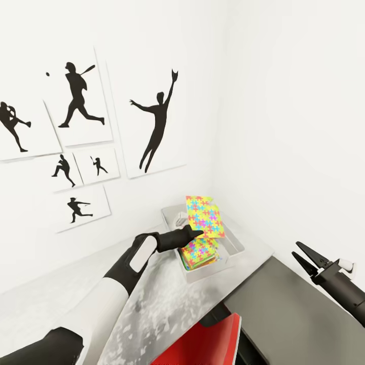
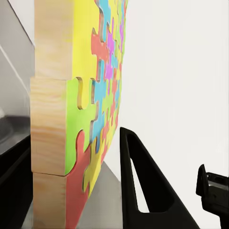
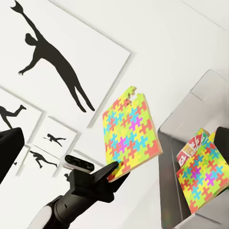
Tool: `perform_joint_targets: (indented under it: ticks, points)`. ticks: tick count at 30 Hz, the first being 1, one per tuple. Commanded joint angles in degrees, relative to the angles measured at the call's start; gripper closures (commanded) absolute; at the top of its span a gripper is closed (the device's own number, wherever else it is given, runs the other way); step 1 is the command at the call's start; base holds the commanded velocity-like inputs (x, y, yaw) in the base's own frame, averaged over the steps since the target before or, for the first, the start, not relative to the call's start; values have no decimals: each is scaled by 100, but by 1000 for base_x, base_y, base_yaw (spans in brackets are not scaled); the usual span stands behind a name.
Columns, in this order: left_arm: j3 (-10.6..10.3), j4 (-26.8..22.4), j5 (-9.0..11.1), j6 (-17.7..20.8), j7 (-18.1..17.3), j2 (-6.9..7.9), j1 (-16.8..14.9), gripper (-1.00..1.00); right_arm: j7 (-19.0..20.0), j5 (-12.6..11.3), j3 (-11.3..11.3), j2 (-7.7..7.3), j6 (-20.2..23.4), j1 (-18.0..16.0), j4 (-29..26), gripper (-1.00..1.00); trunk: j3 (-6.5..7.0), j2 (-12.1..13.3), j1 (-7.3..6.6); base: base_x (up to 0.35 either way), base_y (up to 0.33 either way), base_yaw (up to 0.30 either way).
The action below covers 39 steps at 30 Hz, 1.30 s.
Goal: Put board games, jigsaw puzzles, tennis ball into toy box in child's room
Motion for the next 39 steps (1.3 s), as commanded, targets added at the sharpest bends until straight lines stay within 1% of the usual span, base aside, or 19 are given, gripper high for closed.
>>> perform_joint_targets:
  ticks: [1, 5, 10, 17, 20, 27, 31, 34, 37, 38, 39]
  points:
    - [-33, 3, 69, 14, 0, 0, -6, 100, 17, 4, -9, -1, 30, -7, 0, -100, -21, -12, 3, 0, 0, 0]
    - [-89, 3, 141, -12, 5, 0, -6, 100, 17, 5, -12, -2, 31, -7, 0, -100, -59, -12, 3, 0, 0, 0]
    - [-96, 9, 153, -31, 6, 0, -6, 100, 31, 2, -12, -2, 31, -7, -3, -100, -106, -12, 3, 0, 0, 0]
    - [-88, 9, 145, -16, 23, 0, -9, 100, 371, 5, -12, -1, 31, -7, -8, -100, -171, -12, 3, 0, 0, 0]
    - [-79, 11, 139, -15, 81, 0, -18, 100, 447, 5, -12, 0, 27, -7, -5, -100, -199, -12, 3, 0, 0, 0]
    - [-61, 11, 149, 2, 500, 0, -242, 100, 473, 9, -21, -11, 31, -7, 0, -100, -264, -12, 3, 0, 0, 0]
    - [-54, 11, 158, 89, 557, 0, -511, 100, 507, 6, -35, -20, 38, -8, 0, -100, -302, -12, 3, 0, 0, 0]
    - [-51, 9, 159, 206, 566, 0, -625, 100, 669, 12, -50, -28, 41, -7, 5, -100, -330, -12, 3, 0, 0, 0]
    - [-15, 4, 156, 294, 568, 0, -712, 100, 881, 10, -159, -70, 51, -7, 8, -100, -358, -12, 3, 0, 0, 0]
    - [80, 3, 156, 377, 569, 0, -749, 100, 997, 8, -255, -120, 87, -7, 8, -100, -367, -12, 3, 0, 0, 0]
    - [125, 3, 156, 410, 569, 0, -757, 100, 1032, 8, -287, -136, 109, -7, 8, -100, -377, -12, 3, 0, 0, 0]
